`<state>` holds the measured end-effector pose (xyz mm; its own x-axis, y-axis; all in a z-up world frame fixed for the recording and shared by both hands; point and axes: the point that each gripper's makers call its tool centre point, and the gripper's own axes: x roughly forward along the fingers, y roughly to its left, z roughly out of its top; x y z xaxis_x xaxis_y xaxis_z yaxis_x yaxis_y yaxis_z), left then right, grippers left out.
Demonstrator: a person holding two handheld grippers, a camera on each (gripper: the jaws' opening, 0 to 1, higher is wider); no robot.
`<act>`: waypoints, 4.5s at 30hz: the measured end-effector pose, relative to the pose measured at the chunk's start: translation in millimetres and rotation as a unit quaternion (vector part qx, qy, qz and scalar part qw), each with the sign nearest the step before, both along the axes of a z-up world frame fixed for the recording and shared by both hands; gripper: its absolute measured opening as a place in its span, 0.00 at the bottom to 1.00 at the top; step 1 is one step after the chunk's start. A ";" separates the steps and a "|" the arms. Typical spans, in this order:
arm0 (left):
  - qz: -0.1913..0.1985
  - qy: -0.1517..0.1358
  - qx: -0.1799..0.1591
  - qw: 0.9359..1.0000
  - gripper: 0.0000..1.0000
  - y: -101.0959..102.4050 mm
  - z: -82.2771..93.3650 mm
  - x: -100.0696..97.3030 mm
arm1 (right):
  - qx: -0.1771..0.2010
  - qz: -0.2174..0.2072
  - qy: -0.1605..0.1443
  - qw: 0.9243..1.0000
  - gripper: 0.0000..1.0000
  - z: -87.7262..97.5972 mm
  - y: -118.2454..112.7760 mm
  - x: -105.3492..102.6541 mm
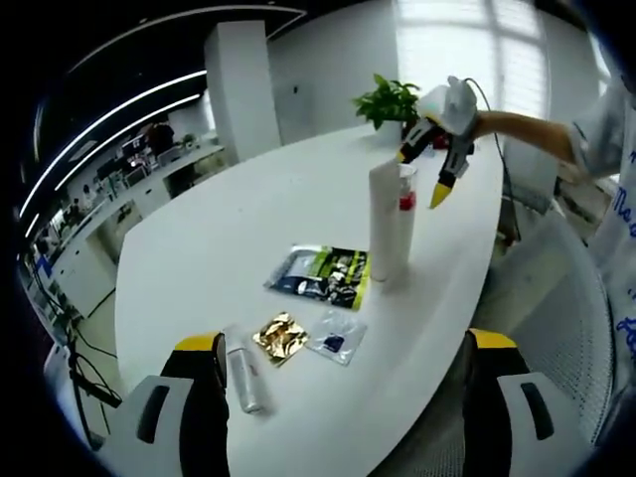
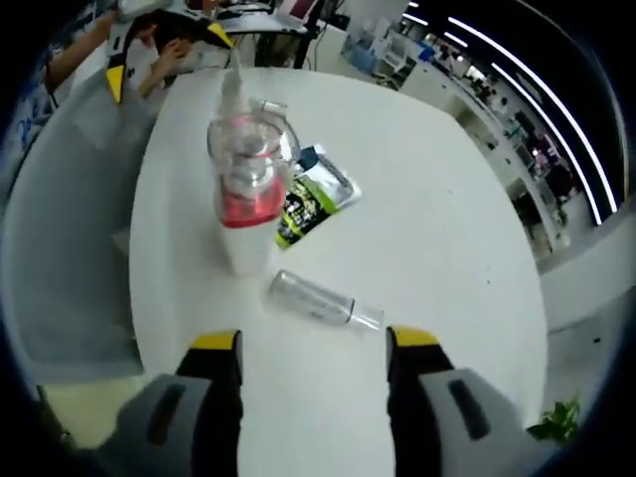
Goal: Arrange the skincare products in the storage area until every visible bottle or jar stands upright without overlapping.
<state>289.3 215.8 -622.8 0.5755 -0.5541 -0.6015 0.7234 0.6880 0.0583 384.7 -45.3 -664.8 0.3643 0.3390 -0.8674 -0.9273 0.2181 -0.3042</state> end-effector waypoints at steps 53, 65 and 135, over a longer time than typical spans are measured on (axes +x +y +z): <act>0.051 0.015 -0.006 0.999 0.97 28.0 -5.0 -6.4 | -0.129 0.226 0.112 0.959 0.37 -85.4 18.1 37.3; 0.047 0.026 -0.009 0.999 0.97 25.1 -7.7 -6.3 | -0.130 0.208 0.127 0.961 0.26 -90.2 14.6 39.5; -0.012 0.000 -0.009 1.000 0.96 -11.7 6.2 -13.5 | 0.018 -0.085 0.129 0.988 0.19 -46.3 -26.6 -56.7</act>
